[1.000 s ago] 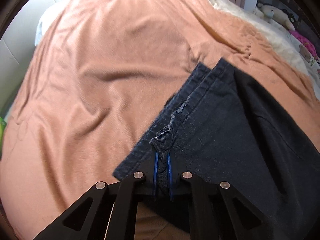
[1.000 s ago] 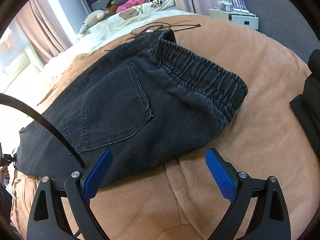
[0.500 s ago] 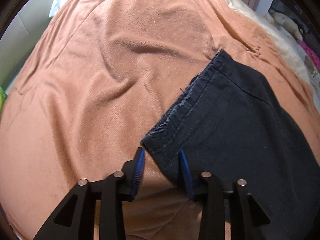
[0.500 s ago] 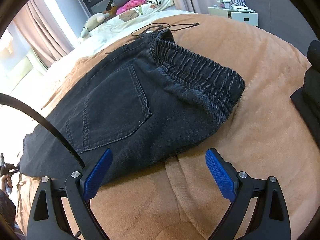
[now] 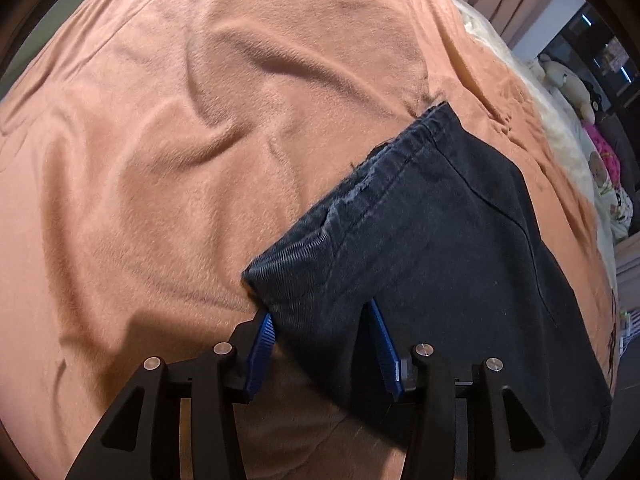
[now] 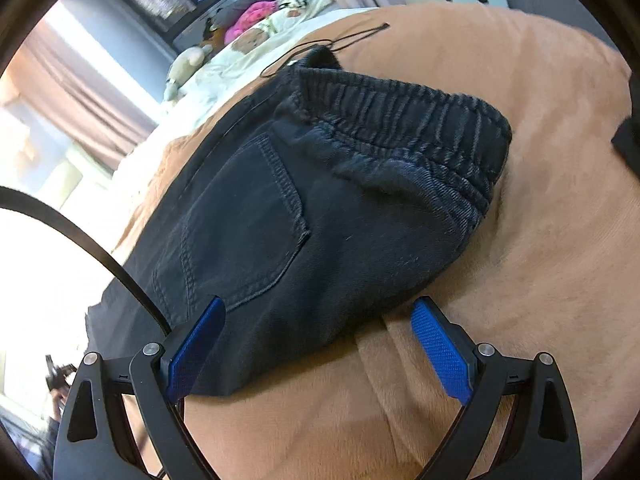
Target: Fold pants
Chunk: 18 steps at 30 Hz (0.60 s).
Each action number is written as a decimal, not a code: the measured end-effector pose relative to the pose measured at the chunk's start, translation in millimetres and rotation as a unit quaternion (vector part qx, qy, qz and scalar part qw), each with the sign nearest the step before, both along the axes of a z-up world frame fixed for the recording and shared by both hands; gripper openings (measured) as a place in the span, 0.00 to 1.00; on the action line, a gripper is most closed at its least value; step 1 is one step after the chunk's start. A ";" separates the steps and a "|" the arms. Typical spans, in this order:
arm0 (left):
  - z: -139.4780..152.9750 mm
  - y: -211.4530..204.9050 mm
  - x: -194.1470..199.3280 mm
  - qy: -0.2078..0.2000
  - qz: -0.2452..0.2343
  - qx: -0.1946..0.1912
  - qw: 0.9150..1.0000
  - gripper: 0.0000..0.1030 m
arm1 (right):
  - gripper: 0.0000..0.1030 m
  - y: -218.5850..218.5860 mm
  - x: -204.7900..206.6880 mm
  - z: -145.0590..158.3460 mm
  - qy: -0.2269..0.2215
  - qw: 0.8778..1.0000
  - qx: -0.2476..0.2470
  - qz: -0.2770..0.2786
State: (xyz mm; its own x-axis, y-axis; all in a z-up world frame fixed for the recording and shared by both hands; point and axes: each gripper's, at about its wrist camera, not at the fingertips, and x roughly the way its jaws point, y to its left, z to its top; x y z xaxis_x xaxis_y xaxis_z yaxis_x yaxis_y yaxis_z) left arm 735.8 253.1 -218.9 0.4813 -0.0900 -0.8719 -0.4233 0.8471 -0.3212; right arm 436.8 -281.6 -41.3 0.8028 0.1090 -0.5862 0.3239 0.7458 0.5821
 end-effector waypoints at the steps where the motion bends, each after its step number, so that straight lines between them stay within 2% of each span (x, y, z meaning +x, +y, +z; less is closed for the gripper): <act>1: 1.3 1.0 0.1 -0.009 0.007 -0.003 1.000 0.46 | 0.92 -2.3 2.3 -1.4 -0.004 1.000 0.007 -0.004; 3: 5.7 2.1 -4.1 -0.032 0.019 -0.005 0.999 0.42 | 0.92 -7.7 6.9 -4.1 -0.009 1.000 0.016 -0.011; 5: 6.5 -2.1 -7.2 -0.047 0.015 -0.016 0.999 0.42 | 0.92 -12.0 8.2 -7.6 -0.010 0.999 0.029 -0.026; 7: -1.2 -6.2 -7.5 -0.040 0.001 -0.021 0.999 0.42 | 0.89 -19.3 7.0 -9.7 -0.023 0.998 0.044 -0.047; 9: -3.1 -6.9 -7.7 -0.042 0.001 -0.020 0.999 0.42 | 0.79 -26.3 7.6 -12.2 -0.025 0.997 0.044 -0.065; 13: -2.3 -4.6 1.7 -0.042 0.013 -0.022 0.999 0.39 | 0.69 -36.0 12.5 -21.8 -0.032 0.994 0.059 -0.085; 14: -1.7 -6.4 6.1 -0.040 0.017 -0.010 0.999 0.24 | 0.62 -35.9 14.4 -21.1 -0.030 0.994 0.055 -0.087; 15: -0.9 -7.4 9.2 -0.037 0.023 0.002 0.999 0.10 | 0.48 -36.6 16.6 -20.6 -0.025 0.994 0.049 -0.090; 16: -0.2 -5.5 8.3 -0.038 0.026 0.000 0.999 0.09 | 0.41 -37.1 18.5 -20.9 -0.016 0.995 0.046 -0.091; 18: 6.2 -2.5 4.8 -0.048 0.037 -0.006 0.998 0.06 | 0.17 -37.6 18.9 -19.5 -0.022 0.995 0.054 -0.086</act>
State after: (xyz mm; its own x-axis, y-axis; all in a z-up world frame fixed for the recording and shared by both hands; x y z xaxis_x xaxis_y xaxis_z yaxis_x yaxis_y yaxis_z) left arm 740.6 250.6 -212.7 0.5686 -0.0612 -0.8203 -0.4516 0.8103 -0.3735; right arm 455.6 -319.3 -60.9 0.8391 0.0291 -0.5432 0.4138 0.6141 0.6721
